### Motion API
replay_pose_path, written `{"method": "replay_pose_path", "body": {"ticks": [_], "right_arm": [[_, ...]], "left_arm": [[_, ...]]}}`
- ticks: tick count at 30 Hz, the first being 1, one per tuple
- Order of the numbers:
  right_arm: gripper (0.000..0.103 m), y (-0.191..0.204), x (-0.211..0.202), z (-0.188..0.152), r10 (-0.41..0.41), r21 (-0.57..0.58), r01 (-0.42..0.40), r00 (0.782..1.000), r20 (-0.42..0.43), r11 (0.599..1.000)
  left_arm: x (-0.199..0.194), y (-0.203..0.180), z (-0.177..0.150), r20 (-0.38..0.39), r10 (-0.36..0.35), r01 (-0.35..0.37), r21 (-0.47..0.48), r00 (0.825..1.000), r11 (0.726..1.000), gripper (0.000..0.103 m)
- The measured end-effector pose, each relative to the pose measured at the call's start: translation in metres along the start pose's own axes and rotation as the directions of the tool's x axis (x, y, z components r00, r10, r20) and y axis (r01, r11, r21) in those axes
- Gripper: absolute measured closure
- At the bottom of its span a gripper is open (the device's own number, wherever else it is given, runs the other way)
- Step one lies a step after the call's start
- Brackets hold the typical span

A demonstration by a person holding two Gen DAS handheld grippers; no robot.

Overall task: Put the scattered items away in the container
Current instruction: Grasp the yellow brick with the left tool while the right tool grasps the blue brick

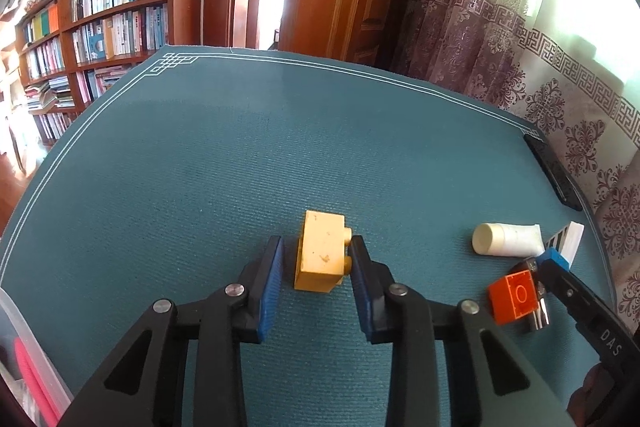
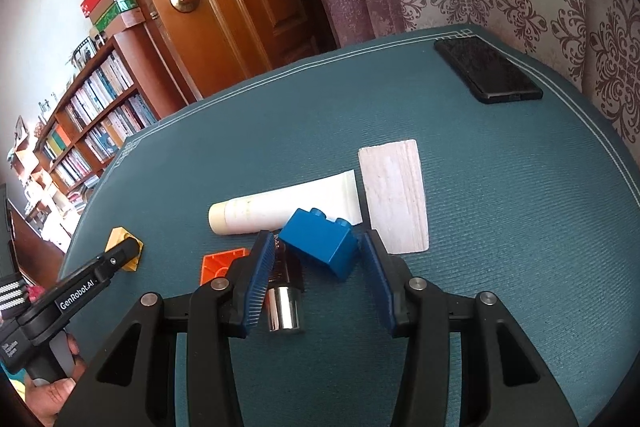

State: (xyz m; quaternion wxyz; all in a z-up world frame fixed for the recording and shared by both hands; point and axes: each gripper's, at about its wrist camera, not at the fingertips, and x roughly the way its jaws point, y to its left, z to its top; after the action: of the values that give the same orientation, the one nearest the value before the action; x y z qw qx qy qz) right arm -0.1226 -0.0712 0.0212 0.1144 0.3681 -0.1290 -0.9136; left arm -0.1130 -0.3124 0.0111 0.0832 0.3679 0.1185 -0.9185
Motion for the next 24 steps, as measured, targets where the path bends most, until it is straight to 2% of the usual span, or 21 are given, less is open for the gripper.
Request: {"method": "replay_pose_path", "body": {"ticks": [7,10,13,24], "right_arm": [[0.054,0.003,0.004,0.003,-0.011,0.003,0.011,1.000,-0.001,1.000],[0.059,0.002,0.001,0.003,-0.016,0.003,0.016,1.000,0.006,1.000],[0.060,0.000,-0.003,0.000,-0.018,0.006,0.018,1.000,0.009,1.000],[0.062,-0.008,-0.031,0.001,0.006,0.056,-0.009,0.998,0.060,0.998]], "left_arm": [[0.004,0.006,-0.001,-0.015,-0.016,0.016,-0.026,1.000,1.000,0.067],[0.004,0.006,0.000,-0.014,-0.019,0.018,-0.027,1.000,0.999,0.067],[0.002,0.006,-0.001,-0.014,-0.030,0.030,-0.021,0.999,0.999,0.074],[-0.010,0.003,0.002,0.008,-0.059,0.059,-0.019,0.998,0.998,0.077]]}}
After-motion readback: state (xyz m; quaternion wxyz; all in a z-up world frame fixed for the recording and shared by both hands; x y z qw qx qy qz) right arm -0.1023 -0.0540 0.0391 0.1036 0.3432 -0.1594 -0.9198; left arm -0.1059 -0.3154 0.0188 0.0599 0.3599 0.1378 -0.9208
